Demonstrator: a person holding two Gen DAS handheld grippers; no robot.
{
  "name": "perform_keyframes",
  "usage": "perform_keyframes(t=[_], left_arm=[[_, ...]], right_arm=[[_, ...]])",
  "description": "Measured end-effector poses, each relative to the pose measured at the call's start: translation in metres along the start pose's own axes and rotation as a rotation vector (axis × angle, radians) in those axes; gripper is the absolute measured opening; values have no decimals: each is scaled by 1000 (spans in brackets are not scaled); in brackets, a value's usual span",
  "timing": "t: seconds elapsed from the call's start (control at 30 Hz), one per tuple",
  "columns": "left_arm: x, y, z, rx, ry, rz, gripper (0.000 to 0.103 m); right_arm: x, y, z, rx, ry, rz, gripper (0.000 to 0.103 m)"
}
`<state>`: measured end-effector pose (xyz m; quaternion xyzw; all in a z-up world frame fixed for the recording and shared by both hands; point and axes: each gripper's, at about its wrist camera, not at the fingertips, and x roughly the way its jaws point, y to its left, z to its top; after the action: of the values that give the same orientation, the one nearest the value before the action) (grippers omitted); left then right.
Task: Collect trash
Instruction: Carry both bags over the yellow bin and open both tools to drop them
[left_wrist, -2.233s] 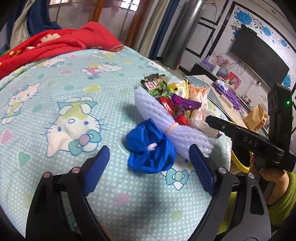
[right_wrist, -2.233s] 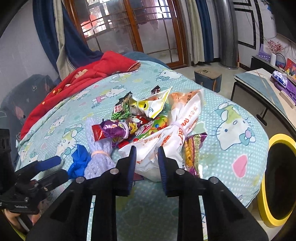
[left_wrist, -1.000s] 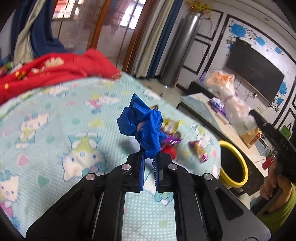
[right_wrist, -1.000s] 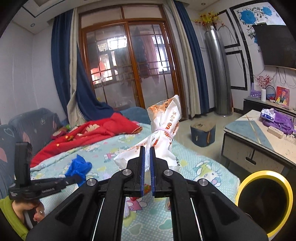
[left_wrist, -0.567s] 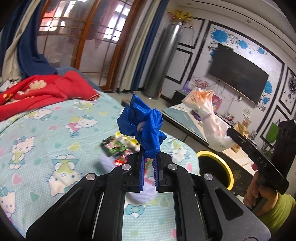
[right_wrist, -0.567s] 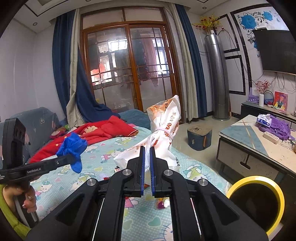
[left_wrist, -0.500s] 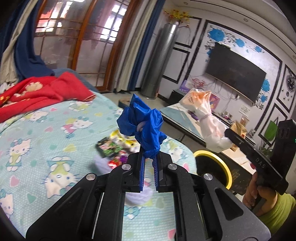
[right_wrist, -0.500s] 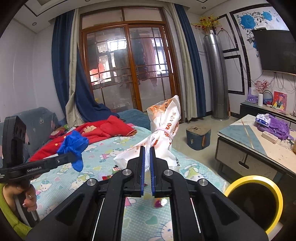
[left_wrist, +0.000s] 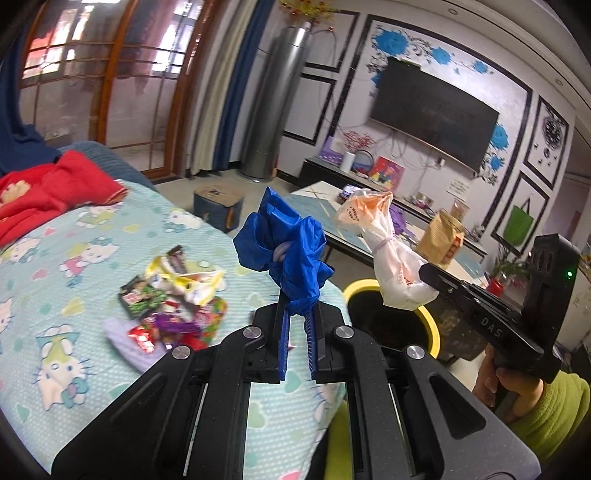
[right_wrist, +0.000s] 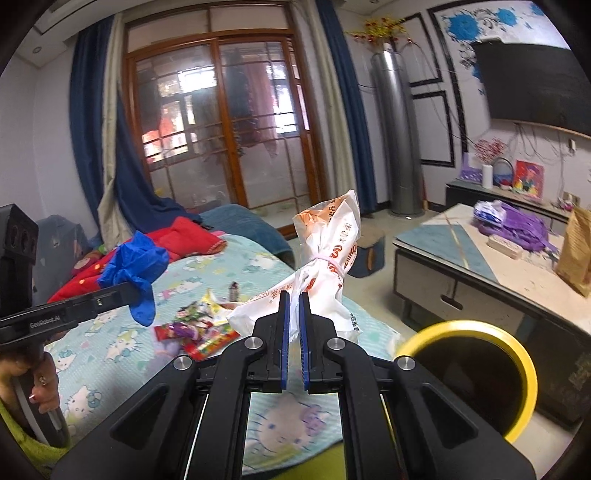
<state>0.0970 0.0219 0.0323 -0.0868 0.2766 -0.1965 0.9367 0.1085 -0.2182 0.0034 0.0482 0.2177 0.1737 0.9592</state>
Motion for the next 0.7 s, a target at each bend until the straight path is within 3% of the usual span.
perform_keyframes(t=[0.7], left_arm=[[84,-91,-7,168,112,-146,4]], right_arm=[[-30,-102,-26,170,11,-220,5]])
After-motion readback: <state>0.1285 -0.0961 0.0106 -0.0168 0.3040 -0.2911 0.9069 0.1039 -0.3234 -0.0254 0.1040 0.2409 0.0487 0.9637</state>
